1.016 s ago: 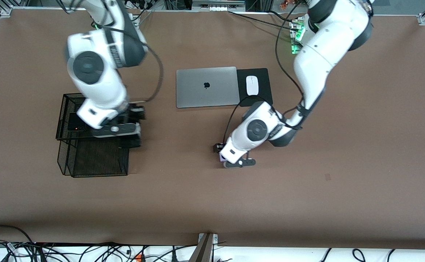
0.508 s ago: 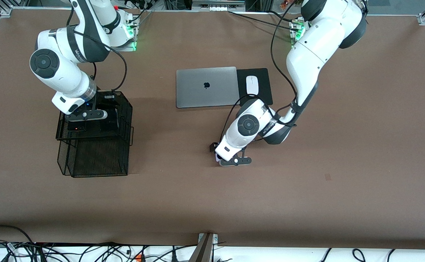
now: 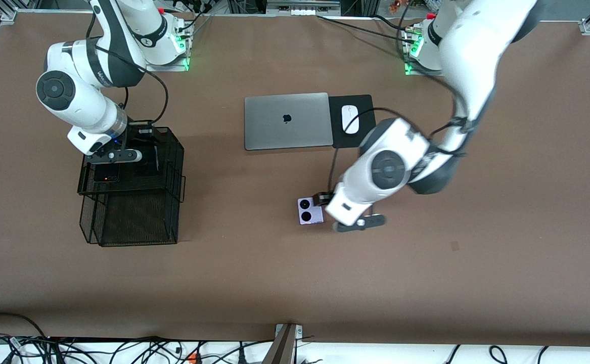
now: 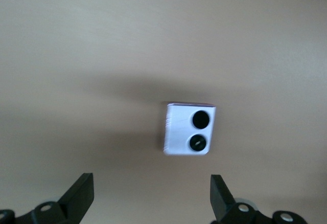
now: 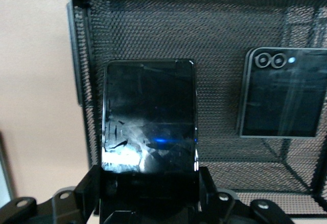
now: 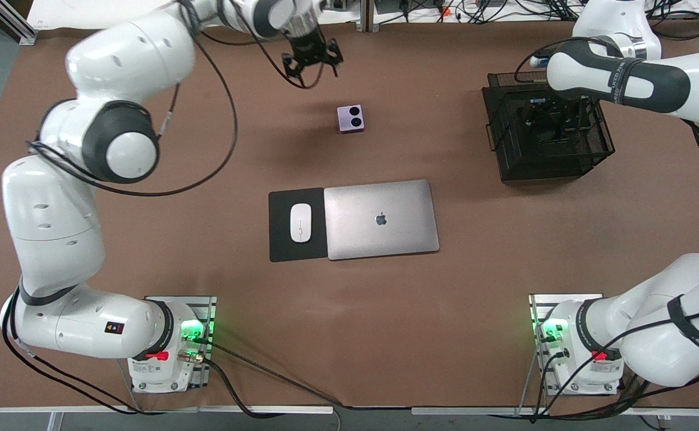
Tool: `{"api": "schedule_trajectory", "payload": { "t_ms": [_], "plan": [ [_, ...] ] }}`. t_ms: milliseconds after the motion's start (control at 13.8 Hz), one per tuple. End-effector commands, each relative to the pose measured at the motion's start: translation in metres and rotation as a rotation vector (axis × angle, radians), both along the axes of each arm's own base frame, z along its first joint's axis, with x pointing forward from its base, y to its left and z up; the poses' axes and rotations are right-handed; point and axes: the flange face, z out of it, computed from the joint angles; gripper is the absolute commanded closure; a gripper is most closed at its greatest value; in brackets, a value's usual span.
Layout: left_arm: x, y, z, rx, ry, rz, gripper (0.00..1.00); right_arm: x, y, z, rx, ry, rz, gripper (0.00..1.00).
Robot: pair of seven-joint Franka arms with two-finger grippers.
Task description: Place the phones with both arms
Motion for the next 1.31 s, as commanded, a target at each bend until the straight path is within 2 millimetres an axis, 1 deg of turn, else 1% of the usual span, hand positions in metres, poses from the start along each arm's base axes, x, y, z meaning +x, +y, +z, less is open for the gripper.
{"api": "schedule_trajectory", "payload": {
  "t_ms": [0, 73, 145, 218, 290, 363, 435, 508, 653, 726, 798, 871, 943, 1088, 1161, 1234],
  "plan": [
    [0.017, 0.103, 0.041, -0.006, 0.037, -0.042, 0.0, 0.007, -0.012, -0.007, -0.015, -0.053, 0.018, 0.39],
    [0.023, 0.143, 0.05, -0.002, 0.045, -0.069, 0.0, 0.009, -0.011, -0.009, -0.02, -0.062, 0.018, 0.39],
    [0.023, 0.182, 0.065, 0.014, 0.054, -0.103, 0.0, 0.01, -0.01, -0.008, -0.02, -0.065, 0.004, 0.39],
    [0.02, 0.213, 0.079, 0.028, 0.063, -0.148, 0.0, 0.011, -0.007, -0.006, -0.017, -0.07, 0.003, 0.39],
    [0.014, 0.236, 0.092, 0.04, 0.077, -0.206, 0.0, 0.013, -0.006, -0.006, -0.018, -0.078, 0.003, 0.38],
    [0.007, 0.252, 0.11, 0.091, 0.08, -0.247, 0.0, 0.015, -0.004, -0.007, -0.019, -0.088, 0.002, 0.38],
    [-0.002, 0.263, 0.133, 0.161, 0.074, -0.272, 0.0, 0.016, -0.003, -0.007, -0.019, -0.093, 0.003, 0.39],
    [-0.014, 0.266, 0.158, 0.211, 0.072, -0.304, 0.0, 0.018, -0.002, -0.009, -0.021, -0.1, 0.002, 0.38],
    [-0.042, 0.268, 0.206, 0.243, 0.067, -0.355, 0.0, 0.02, 0.0, -0.018, -0.032, -0.105, -0.007, 0.38],
    [-0.055, 0.276, 0.227, 0.25, 0.055, -0.372, 0.0, 0.02, 0.0, -0.021, -0.031, -0.1, -0.015, 0.38],
    [-0.068, 0.279, 0.241, 0.257, 0.026, -0.398, 0.0, 0.02, 0.001, -0.023, -0.027, -0.096, -0.021, 0.37],
    [-0.079, 0.28, 0.24, 0.206, 0.004, -0.411, 0.0, 0.019, 0.001, -0.025, -0.029, -0.092, -0.022, 0.2],
    [-0.091, 0.292, 0.235, 0.153, -0.014, -0.377, 0.0, 0.02, 0.001, -0.024, -0.028, -0.089, -0.029, 0.0],
    [-0.108, 0.294, 0.227, 0.175, -0.105, -0.352, 0.0, 0.019, 0.0, -0.022, -0.025, -0.087, -0.03, 0.0],
    [-0.113, 0.297, 0.228, 0.184, -0.146, -0.338, 0.0, 0.02, -0.001, -0.018, -0.022, -0.087, -0.026, 0.0],
    [-0.114, 0.306, 0.233, 0.189, -0.177, -0.325, 0.0, 0.024, -0.001, -0.009, -0.023, -0.073, -0.029, 0.0]
  ]
}}
